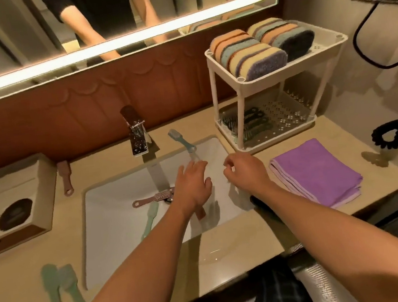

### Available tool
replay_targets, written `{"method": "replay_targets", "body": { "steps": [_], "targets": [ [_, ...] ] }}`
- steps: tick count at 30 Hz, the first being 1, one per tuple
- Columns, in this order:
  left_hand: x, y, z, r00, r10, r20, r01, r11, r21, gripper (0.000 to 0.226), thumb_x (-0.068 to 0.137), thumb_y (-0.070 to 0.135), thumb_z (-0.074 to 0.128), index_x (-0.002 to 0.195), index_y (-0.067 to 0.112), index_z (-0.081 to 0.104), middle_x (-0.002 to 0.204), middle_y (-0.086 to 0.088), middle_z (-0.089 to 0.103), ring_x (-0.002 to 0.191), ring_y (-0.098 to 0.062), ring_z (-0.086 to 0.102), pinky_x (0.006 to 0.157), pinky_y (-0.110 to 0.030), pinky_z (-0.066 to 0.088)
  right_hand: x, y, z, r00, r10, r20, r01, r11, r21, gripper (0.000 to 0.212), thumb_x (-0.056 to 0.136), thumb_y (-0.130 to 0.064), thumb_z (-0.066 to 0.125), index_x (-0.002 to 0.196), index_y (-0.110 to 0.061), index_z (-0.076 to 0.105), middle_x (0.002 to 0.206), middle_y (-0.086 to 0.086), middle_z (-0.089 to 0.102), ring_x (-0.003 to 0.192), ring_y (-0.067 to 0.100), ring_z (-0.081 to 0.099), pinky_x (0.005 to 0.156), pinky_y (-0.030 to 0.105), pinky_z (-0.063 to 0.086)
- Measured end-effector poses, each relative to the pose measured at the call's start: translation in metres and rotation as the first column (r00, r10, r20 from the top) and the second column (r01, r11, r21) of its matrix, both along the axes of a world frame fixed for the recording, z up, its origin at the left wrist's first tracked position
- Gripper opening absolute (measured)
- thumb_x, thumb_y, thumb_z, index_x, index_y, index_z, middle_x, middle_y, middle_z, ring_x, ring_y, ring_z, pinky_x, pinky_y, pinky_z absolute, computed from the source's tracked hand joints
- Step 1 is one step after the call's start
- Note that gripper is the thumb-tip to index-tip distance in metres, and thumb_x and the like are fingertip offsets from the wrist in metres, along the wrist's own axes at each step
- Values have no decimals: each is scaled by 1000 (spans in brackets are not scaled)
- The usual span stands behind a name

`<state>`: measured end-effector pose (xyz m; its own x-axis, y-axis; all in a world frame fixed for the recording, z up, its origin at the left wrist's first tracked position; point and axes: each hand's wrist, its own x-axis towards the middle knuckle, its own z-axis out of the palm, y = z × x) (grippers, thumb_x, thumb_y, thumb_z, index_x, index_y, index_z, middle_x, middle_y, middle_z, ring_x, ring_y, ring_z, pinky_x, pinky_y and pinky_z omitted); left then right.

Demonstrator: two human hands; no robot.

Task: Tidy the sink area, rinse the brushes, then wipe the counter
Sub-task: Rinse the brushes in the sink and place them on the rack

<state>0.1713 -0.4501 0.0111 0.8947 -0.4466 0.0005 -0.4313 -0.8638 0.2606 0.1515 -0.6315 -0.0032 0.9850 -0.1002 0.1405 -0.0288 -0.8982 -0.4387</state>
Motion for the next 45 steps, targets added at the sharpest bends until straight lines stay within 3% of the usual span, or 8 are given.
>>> {"method": "replay_targets", "body": {
  "steps": [9, 16, 23, 28, 31, 36, 41, 45],
  "targets": [
    [-23, 81, -35, 982, 178, -70, -180, 983, -29, 42, 93, 26, 52, 134, 22, 56, 129, -8, 63, 115, -30, 55, 103, -42, 40, 0, 74, -27, 980, 182, -77, -183, 983, -12, 26, 92, -35, 50, 105, -20, 67, 104, 1, 69, 96, 23, 62, 77, 38, 52],
    [-24, 121, -68, 961, 244, -131, -253, 966, -52, 49, 97, 24, 52, 145, 23, 47, 148, -5, 52, 137, -26, 45, 114, -43, 30, 11, 106, -57, 975, 199, -96, -201, 980, -10, 21, 94, -35, 52, 103, -25, 68, 100, 0, 71, 86, 20, 64, 68, 32, 50],
    [-4, 139, -100, 937, 298, -182, -308, 951, -29, 39, 102, 30, 50, 140, 19, 55, 140, -6, 60, 129, -28, 52, 111, -42, 33, 33, 120, -84, 949, 236, -208, -236, 971, 27, 36, 90, -27, 53, 120, -17, 68, 120, 6, 69, 103, 29, 64, 78, 34, 44],
    [21, 140, -116, 928, 321, -188, -341, 936, -86, 28, 98, 25, 50, 123, 20, 62, 120, -5, 68, 107, -29, 62, 87, -38, 50, 56, 128, -109, 948, 258, -187, -266, 964, -17, 36, 89, -22, 56, 122, -15, 67, 127, 6, 64, 118, 28, 57, 90, 39, 45],
    [37, 138, -122, 938, 285, -197, -308, 946, -98, 34, 94, 19, 48, 125, 21, 62, 122, -5, 67, 105, -28, 63, 85, -38, 52, 67, 128, -120, 954, 270, -134, -279, 958, -60, 34, 86, -17, 58, 119, -17, 66, 127, 4, 62, 123, 26, 52, 95, 38, 44],
    [70, 128, -135, 971, 204, -126, -215, 973, -81, 38, 90, 15, 51, 126, 19, 62, 122, -7, 64, 103, -28, 60, 86, -36, 52, 97, 129, -141, 950, 280, -137, -297, 946, -127, 33, 89, -7, 61, 120, -16, 68, 125, 9, 65, 118, 30, 56, 98, 38, 39],
    [98, 124, -157, 991, 121, -50, -121, 993, 1, 17, 91, 14, 64, 108, 14, 67, 105, -8, 66, 94, -28, 60, 79, -41, 51, 107, 126, -170, 979, 197, 59, -182, 964, -195, 20, 78, 0, 55, 92, -5, 68, 89, 13, 64, 83, 32, 56, 73, 38, 43],
    [114, 126, -163, 979, 169, -113, -160, 983, 86, 27, 92, 15, 64, 119, 16, 62, 114, -9, 66, 107, -31, 56, 94, -42, 46, 114, 126, -171, 990, 129, -59, -140, 961, -237, 21, 69, -7, 67, 90, -11, 65, 80, 5, 62, 74, 25, 54, 65, 34, 42]
  ]
}}
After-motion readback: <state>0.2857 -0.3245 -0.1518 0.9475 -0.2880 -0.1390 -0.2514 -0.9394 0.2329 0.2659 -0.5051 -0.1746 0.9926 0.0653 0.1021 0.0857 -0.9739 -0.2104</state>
